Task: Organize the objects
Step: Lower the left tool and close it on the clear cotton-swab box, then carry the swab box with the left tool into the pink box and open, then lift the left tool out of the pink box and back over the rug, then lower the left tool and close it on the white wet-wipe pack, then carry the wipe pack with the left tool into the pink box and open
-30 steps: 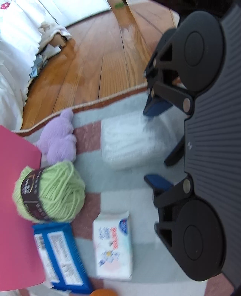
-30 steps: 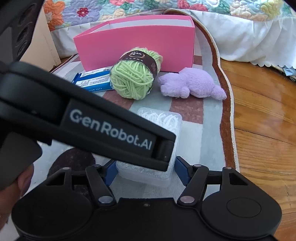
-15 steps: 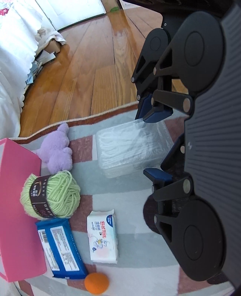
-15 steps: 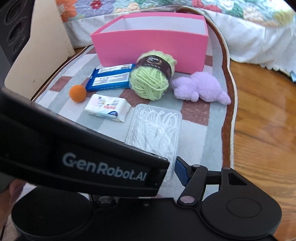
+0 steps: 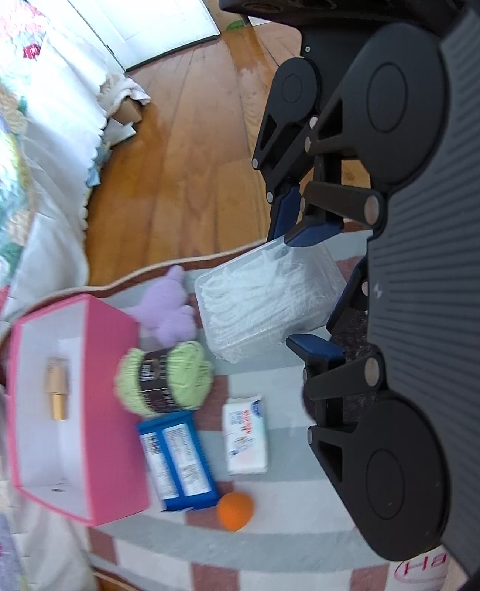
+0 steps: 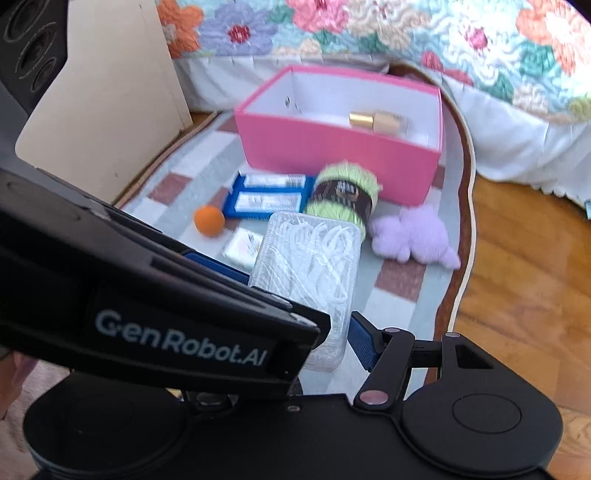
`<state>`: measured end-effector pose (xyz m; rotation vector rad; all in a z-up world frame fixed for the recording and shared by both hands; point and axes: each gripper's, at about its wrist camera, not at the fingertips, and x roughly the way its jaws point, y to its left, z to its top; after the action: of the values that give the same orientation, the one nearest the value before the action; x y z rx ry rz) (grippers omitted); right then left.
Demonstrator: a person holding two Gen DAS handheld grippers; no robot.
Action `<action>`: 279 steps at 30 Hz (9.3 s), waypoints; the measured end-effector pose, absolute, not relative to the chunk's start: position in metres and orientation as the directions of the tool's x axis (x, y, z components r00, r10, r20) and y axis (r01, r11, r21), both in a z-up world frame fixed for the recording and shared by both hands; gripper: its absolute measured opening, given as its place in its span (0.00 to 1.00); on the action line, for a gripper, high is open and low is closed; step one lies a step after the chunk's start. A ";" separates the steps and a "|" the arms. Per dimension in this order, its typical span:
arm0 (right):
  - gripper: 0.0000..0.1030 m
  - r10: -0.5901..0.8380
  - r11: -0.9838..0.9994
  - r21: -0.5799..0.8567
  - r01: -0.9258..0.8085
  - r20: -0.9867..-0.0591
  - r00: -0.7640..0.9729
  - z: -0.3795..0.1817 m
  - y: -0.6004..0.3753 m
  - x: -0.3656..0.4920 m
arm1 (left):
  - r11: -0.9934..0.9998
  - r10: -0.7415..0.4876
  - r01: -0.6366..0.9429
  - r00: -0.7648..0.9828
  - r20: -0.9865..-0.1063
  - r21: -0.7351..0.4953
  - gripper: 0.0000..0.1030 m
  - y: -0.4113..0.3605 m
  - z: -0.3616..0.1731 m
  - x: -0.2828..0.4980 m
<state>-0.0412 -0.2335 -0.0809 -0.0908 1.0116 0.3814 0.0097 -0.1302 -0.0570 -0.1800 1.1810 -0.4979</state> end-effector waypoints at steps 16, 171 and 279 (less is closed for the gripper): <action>0.66 0.288 0.910 0.034 -0.414 -0.770 0.569 -0.006 -0.218 -0.011 | 0.879 -0.469 0.293 0.391 -0.792 -0.376 0.49 -0.109 0.020 0.037; 0.83 0.397 0.829 0.188 -0.527 -0.862 0.317 -0.011 -0.199 0.009 | 0.961 -0.204 0.238 0.274 -0.940 -0.140 0.88 -0.015 -0.039 0.036; 0.51 0.308 0.762 -0.165 -0.626 -0.758 0.575 0.034 -0.162 0.051 | 0.945 -0.323 0.214 0.510 -0.798 -0.246 0.43 -0.047 0.043 0.076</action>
<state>0.0506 -0.1623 0.0343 -0.4473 0.7822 0.5691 0.0764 -0.0468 0.0430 -0.1214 0.9848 -0.3241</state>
